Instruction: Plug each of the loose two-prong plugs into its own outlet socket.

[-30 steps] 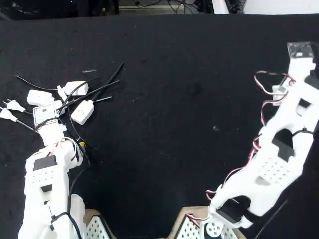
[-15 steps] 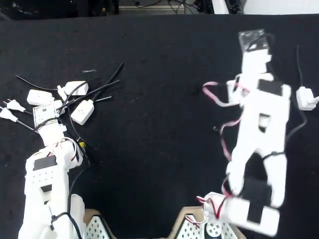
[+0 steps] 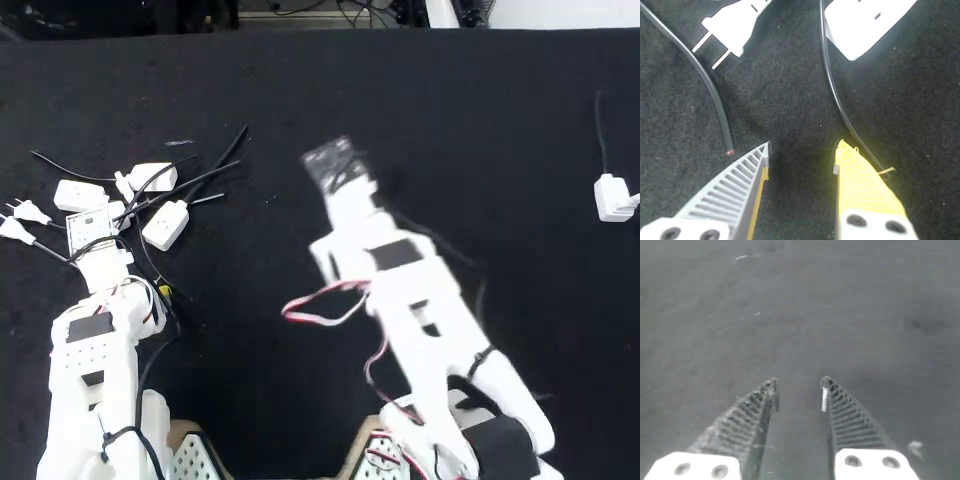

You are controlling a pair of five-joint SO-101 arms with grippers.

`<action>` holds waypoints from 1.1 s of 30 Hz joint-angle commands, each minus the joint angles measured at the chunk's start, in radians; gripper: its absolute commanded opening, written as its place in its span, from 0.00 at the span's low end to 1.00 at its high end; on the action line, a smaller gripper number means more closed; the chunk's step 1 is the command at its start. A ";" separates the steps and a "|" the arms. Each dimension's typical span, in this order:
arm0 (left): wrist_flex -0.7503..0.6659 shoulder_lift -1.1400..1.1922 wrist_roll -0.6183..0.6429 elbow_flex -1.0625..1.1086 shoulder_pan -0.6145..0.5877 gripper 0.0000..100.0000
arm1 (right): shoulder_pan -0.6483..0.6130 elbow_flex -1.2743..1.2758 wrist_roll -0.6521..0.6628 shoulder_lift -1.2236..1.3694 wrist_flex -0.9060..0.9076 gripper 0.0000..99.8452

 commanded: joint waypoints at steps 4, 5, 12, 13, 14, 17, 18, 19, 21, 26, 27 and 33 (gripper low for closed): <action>0.003 -0.018 0.002 -0.041 -0.016 0.21 | -0.135 0.237 -0.011 -0.045 -0.354 0.13; 0.020 -0.018 0.000 -0.068 -0.015 0.21 | -0.135 0.274 -0.009 -0.045 -0.410 0.13; 0.293 -0.008 -0.183 -0.375 -0.024 0.22 | -0.137 0.318 -0.009 -0.045 -0.480 0.13; 0.325 -0.008 -0.201 -0.417 -0.024 0.22 | -0.137 0.318 -0.009 -0.045 -0.482 0.13; 0.348 -0.008 -0.210 -0.456 -0.038 0.22 | -0.137 0.318 -0.009 -0.045 -0.482 0.13; 0.376 -0.006 -0.184 -0.570 -0.107 0.22 | -0.137 0.320 -0.009 -0.045 -0.482 0.13; 0.376 -0.005 -0.172 -0.599 -0.136 0.22 | -0.137 0.320 -0.009 -0.045 -0.483 0.13; 0.374 -0.005 -0.166 -0.622 -0.156 0.22 | -0.137 0.320 -0.009 -0.045 -0.483 0.13; 0.374 0.002 -0.167 -0.656 -0.183 0.22 | -0.137 0.321 -0.009 -0.045 -0.485 0.13; 0.373 0.166 -0.173 -0.742 -0.202 0.22 | -0.137 0.321 -0.009 -0.045 -0.485 0.13; 0.373 0.226 -0.173 -0.773 -0.202 0.22 | -0.137 0.321 -0.009 -0.045 -0.485 0.13; 0.423 0.634 -0.143 -1.040 -0.202 0.22 | -0.137 0.323 -0.009 -0.045 -0.485 0.13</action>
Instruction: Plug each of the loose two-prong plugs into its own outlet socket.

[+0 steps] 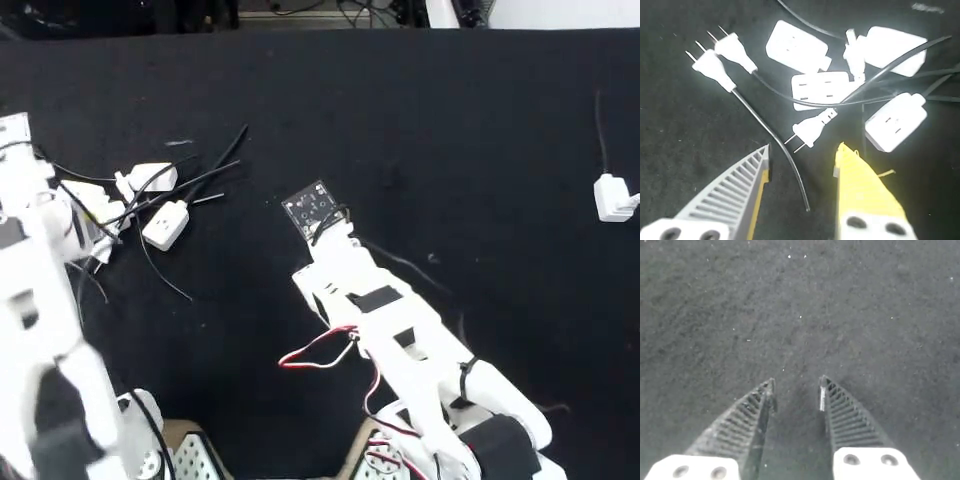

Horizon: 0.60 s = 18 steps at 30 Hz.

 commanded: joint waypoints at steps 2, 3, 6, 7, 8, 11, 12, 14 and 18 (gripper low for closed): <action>0.084 0.347 0.064 -0.318 -0.012 0.22 | -0.018 -0.002 0.000 -0.044 -0.021 0.13; 0.107 0.397 0.077 -0.366 -0.022 0.22 | -0.018 -0.002 0.000 -0.044 -0.021 0.13; 0.170 0.523 0.110 -0.504 -0.054 0.22 | -0.018 -0.002 0.000 -0.044 -0.021 0.13; 0.186 0.559 0.126 -0.545 -0.064 0.22 | -0.018 -0.002 0.000 -0.044 -0.023 0.13; 0.199 0.589 0.137 -0.584 -0.067 0.22 | -0.018 -0.002 0.000 -0.044 -0.023 0.13; 0.262 0.661 0.140 -0.677 -0.045 0.22 | -0.018 -0.002 0.000 -0.044 -0.023 0.13; 0.292 0.680 0.138 -0.707 -0.028 0.22 | -0.018 -0.002 0.000 -0.044 -0.023 0.13; 0.348 0.710 0.138 -0.762 0.013 0.22 | -0.018 -0.002 0.000 -0.044 -0.023 0.13; 0.416 0.755 0.138 -0.868 0.116 0.22 | -0.018 -0.002 0.002 -0.044 -0.023 0.13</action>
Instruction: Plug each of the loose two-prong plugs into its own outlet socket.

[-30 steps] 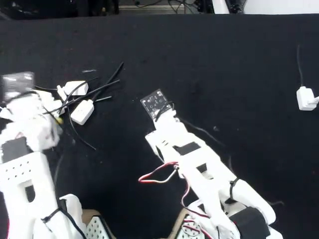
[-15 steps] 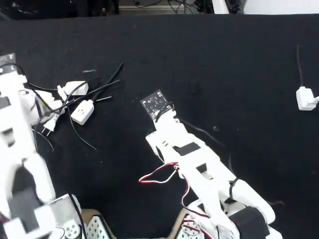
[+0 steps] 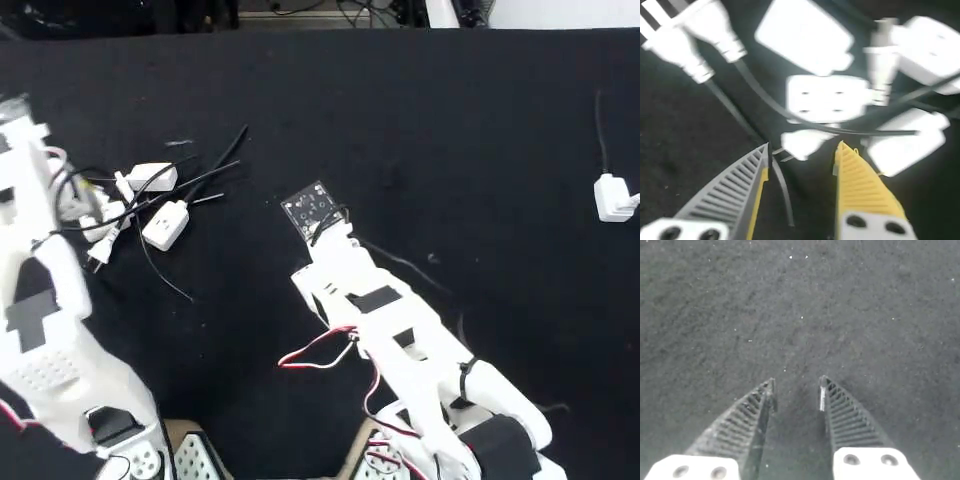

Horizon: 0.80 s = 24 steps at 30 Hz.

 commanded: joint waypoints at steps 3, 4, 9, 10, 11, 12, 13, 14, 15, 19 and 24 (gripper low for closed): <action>0.081 0.038 -0.020 -0.183 0.194 0.22 | -0.015 -0.002 0.002 -0.044 -0.023 0.13; 0.081 0.049 -0.038 -0.182 0.225 0.22 | -0.015 -0.002 0.002 -0.044 -0.023 0.13; 0.055 0.132 -0.106 -0.173 0.325 0.22 | -0.015 -0.002 0.002 -0.044 -0.023 0.13; 0.046 0.146 -0.124 -0.171 0.335 0.22 | -0.015 -0.002 0.002 -0.044 -0.023 0.13; 0.043 0.158 -0.143 -0.173 0.344 0.21 | -0.015 -0.002 0.002 -0.044 -0.023 0.13; 0.044 0.169 -0.164 -0.174 0.354 0.21 | -0.015 -0.002 0.002 -0.044 -0.023 0.13; 0.044 0.181 -0.186 -0.176 0.363 0.21 | -0.015 -0.002 0.002 -0.044 -0.023 0.13; 0.044 0.190 -0.209 -0.176 0.369 0.21 | -0.015 -0.002 0.002 -0.044 -0.023 0.13; 0.043 0.196 -0.230 -0.176 0.372 0.21 | -0.015 -0.002 0.002 -0.044 -0.023 0.13; -0.051 0.224 -0.273 -0.166 0.351 0.21 | -0.015 -0.002 0.002 -0.042 -0.023 0.13; -0.104 0.264 -0.313 -0.168 0.311 0.21 | -0.015 -0.002 0.002 -0.042 -0.023 0.13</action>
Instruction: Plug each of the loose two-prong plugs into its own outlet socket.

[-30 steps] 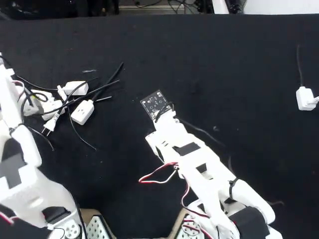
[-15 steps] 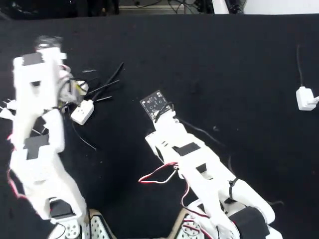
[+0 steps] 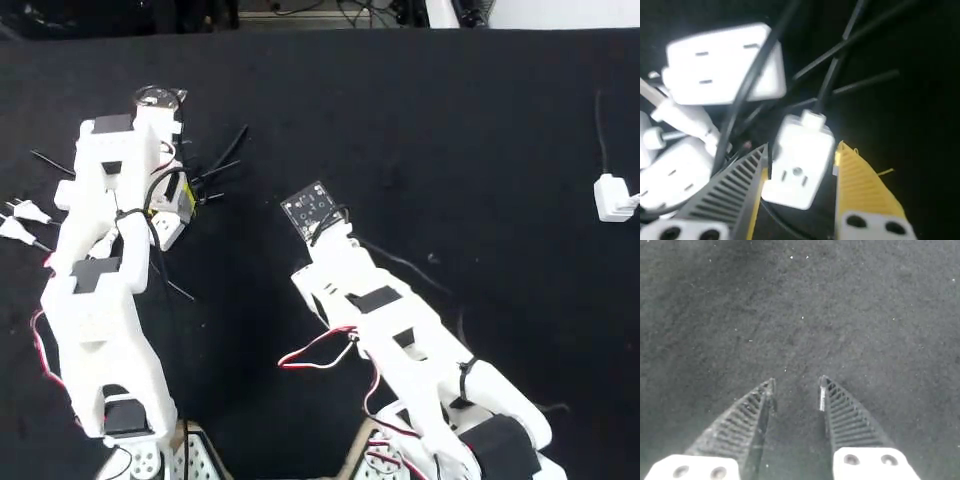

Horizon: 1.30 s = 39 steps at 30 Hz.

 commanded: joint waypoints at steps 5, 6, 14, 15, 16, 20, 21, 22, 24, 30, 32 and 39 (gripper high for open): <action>-0.035 0.061 -0.068 -0.042 -0.039 0.21 | -0.014 -0.002 0.002 -0.042 -0.023 0.13; -0.035 0.072 -0.072 -0.042 -0.039 0.21 | -0.014 -0.002 0.002 -0.042 -0.023 0.13; -0.029 0.087 -0.071 -0.053 -0.028 0.07 | -0.014 -0.002 0.002 -0.042 -0.023 0.13; -0.026 0.083 -0.071 -0.051 -0.028 0.04 | -0.014 -0.002 0.002 -0.042 -0.023 0.13; -0.020 0.075 -0.071 -0.047 -0.028 0.02 | -0.014 -0.002 0.002 -0.042 -0.023 0.13; 0.068 0.031 -0.069 -0.053 -0.016 0.03 | -0.014 -0.002 0.002 -0.042 -0.023 0.14; 0.091 0.011 -0.069 -0.053 -0.008 0.03 | -0.014 -0.002 0.002 -0.042 -0.025 0.14; 0.114 -0.015 -0.069 -0.053 -0.004 0.03 | -0.014 -0.002 0.002 -0.042 -0.025 0.14; 0.153 -0.069 -0.069 -0.042 0.025 0.03 | -0.014 -0.002 0.002 -0.042 -0.025 0.14; 0.302 -0.192 -0.069 -0.010 0.145 0.03 | -0.009 -0.002 0.002 -0.048 -0.020 0.13; 0.311 -0.224 -0.069 0.058 0.189 0.03 | 0.002 -0.002 0.000 -0.051 -0.017 0.13; 0.147 -0.396 0.046 0.375 0.289 0.03 | 0.172 -0.039 -0.160 -0.097 0.072 0.13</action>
